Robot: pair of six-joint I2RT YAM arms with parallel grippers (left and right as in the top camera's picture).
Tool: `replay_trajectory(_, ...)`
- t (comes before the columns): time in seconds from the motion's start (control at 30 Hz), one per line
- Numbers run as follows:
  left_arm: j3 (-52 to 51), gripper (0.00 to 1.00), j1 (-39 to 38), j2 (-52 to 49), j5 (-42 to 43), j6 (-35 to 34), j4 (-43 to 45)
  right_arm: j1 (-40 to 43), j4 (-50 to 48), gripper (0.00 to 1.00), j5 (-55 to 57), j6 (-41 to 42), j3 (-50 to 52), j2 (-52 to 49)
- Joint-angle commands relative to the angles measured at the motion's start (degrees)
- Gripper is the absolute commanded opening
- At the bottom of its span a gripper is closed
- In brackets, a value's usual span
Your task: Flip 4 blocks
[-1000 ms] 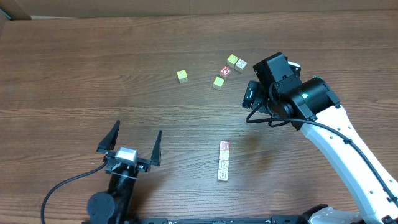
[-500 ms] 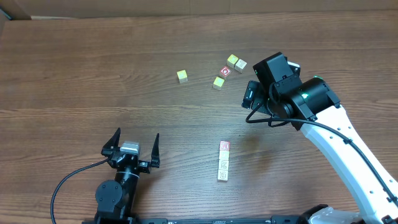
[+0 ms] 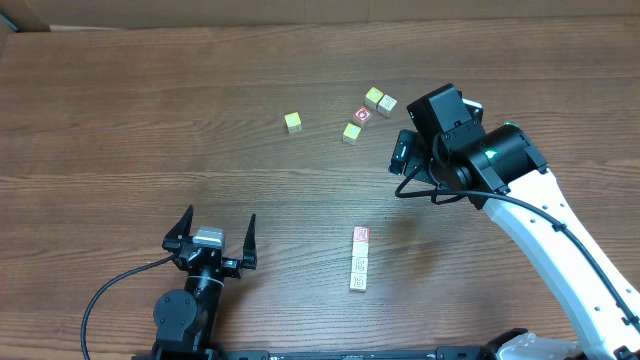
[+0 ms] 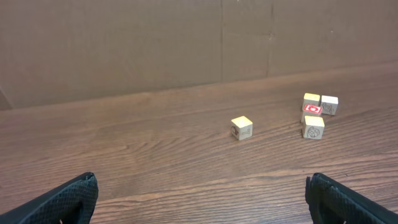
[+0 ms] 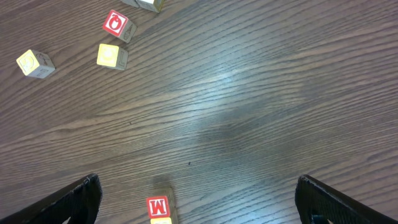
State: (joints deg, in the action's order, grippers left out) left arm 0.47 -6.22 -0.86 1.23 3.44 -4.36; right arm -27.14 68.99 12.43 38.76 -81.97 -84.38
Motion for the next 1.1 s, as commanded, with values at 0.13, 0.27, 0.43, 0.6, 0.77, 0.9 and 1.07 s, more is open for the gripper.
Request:
replay_trajectory(0.13, -0.2, 1.0, 0.7, 0.7, -0.6, 0.9, -0.1, 0.0, -0.1, 1.0, 0.3, -0.2, -1.4, 1.3)
replay_trajectory(0.27, -0.2, 1.0, 0.7, 0.7, -0.6, 0.9, -0.1, 0.0, -0.1, 1.0, 0.3, -0.2, -1.4, 1.3)
replay_trajectory(0.43, -0.2, 1.0, 0.7, 0.6, -0.6, 0.9, -0.1, 0.0, -0.1, 1.0, 0.4, -0.2, -1.4, 1.3)
replay_trajectory(0.6, -0.2, 1.0, 0.7, 0.6, -0.6, 0.9, -0.1, 0.0, -0.1, 1.0, 0.3, -0.2, -1.4, 1.3)
replay_trajectory(0.77, -0.2, 1.0, 0.7, 0.6, -0.6, 0.9, -0.1, 0.0, -0.1, 1.0, 0.3, -0.2, -1.4, 1.3)
replay_trajectory(0.9, -0.2, 1.0, 0.7, 0.6, -0.6, 0.9, -0.1, 0.0, -0.1, 1.0, 0.6, -0.3, -1.4, 1.2)
replay_trajectory(1.07, -0.2, 1.0, 0.7, 0.6, -0.6, 0.9, -0.1, 0.0, 1.0, 1.0, 4.6, -2.1, -1.2, 1.1)
